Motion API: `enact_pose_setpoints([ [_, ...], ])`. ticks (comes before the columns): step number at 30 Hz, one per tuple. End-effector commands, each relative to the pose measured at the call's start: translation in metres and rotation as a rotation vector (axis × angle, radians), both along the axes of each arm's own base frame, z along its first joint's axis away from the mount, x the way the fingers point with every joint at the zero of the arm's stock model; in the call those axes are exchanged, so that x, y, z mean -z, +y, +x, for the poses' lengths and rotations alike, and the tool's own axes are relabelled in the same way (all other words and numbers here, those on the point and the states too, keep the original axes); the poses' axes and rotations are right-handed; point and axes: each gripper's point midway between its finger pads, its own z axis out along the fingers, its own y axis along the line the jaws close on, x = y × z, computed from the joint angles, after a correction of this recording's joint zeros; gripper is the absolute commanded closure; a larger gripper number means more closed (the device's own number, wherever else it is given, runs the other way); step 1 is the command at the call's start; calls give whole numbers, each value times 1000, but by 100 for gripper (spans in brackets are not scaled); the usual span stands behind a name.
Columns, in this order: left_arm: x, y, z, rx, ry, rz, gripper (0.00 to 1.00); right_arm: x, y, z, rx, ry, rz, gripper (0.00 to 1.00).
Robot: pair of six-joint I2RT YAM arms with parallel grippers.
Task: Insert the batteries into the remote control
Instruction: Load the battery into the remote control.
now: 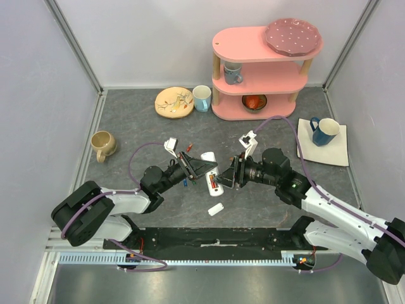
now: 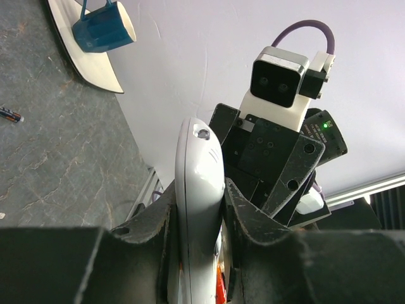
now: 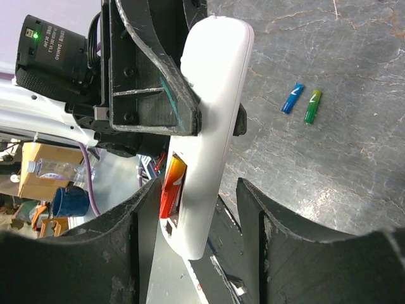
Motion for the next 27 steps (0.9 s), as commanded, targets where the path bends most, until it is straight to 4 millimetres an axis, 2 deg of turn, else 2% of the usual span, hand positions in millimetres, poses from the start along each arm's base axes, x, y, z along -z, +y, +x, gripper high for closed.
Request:
enact_pose_setpoints([
  [1, -93, 24, -28, 21, -283, -289, 98, -5, 4, 0, -20, -12, 23, 42],
  [27, -106, 25, -33, 35, -308, -320, 98, 12, 7, 2, -21, 35, -5, 50],
])
